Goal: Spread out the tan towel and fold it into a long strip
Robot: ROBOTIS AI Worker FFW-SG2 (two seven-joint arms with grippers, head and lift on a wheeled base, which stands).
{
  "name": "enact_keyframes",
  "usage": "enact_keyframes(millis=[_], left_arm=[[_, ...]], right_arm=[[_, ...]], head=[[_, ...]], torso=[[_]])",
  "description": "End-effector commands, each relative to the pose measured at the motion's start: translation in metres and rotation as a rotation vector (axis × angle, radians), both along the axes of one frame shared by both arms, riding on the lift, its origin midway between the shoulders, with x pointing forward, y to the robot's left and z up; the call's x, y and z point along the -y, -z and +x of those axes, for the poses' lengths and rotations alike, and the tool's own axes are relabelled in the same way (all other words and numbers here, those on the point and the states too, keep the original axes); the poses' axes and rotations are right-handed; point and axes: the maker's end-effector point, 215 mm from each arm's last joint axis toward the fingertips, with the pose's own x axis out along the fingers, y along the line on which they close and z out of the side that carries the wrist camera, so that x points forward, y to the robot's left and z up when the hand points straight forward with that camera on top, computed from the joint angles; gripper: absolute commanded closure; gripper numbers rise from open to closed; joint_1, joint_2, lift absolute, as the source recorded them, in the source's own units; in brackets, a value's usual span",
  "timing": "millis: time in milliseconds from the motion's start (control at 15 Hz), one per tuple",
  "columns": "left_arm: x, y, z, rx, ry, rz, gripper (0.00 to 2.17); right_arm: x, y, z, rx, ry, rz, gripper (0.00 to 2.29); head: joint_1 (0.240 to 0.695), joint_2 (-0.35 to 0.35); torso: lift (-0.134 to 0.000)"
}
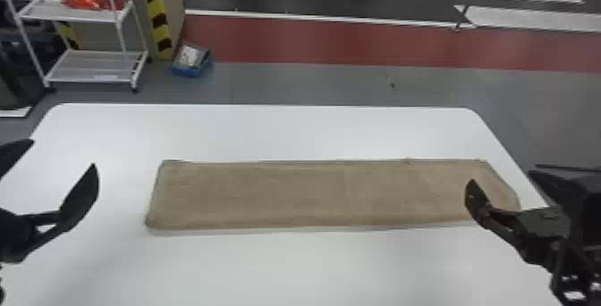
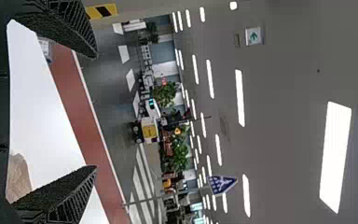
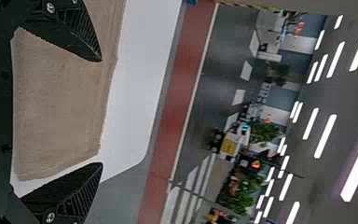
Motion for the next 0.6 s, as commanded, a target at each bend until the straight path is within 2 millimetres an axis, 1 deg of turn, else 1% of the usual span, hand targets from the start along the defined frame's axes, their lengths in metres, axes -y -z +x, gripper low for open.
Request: enact_keyframes(millis=[0,67,133,200,267,333,400,467,533], left_arm=[[0.003,0.014,-0.028,-0.026,-0.043,-0.054,0.03],[0.002,0.022,-0.037,-0.044,-0.073,-0.076,0.03],[-0.004,0.025,-0.047,-0.055,-0.103,-0.091,0.03],[-0.015,0.032,-0.06,-0.075,-0.149,-0.103,0.03],[-0.025,0.038,-0.071,-0.092,-0.185,-0.115,0.03],[-0.035,0.047,-0.08,-0.121,-0.215,-0.12,0.03],[-0.04,0.056,-0.086,-0.153,-0.232,-0.123,0.03],[-0.042,0.065,-0.086,-0.185,-0.243,-0.132,0.03],[-0.043,0.072,-0.087,-0.209,-0.265,-0.141,0.03]], right_arm=[[-0.057,-0.01,-0.023,0.141,-0.083,-0.006,0.09],[-0.066,-0.008,-0.032,0.161,-0.075,0.008,0.09],[-0.076,0.0,-0.036,0.162,-0.073,0.02,0.09],[-0.081,0.008,-0.037,0.162,-0.069,0.032,0.09],[-0.088,0.015,-0.039,0.171,-0.073,0.044,0.09],[-0.1,0.01,-0.043,0.237,-0.097,0.069,0.09],[-0.118,-0.007,-0.053,0.366,-0.146,0.128,0.09],[-0.13,-0.012,-0.061,0.424,-0.167,0.159,0.09],[-0.138,-0.002,-0.063,0.407,-0.168,0.184,0.09]], head=[[0.695,-0.083],[0.695,-0.063],[0.695,-0.044],[0.695,-0.007],[0.695,0.014],[0.695,0.036],[0.695,0.054],[0.695,0.079],[0.695,0.11]], torso=[[-0.118],[-0.118],[-0.118],[-0.118],[-0.118],[-0.118],[-0.118],[-0.118],[-0.118]])
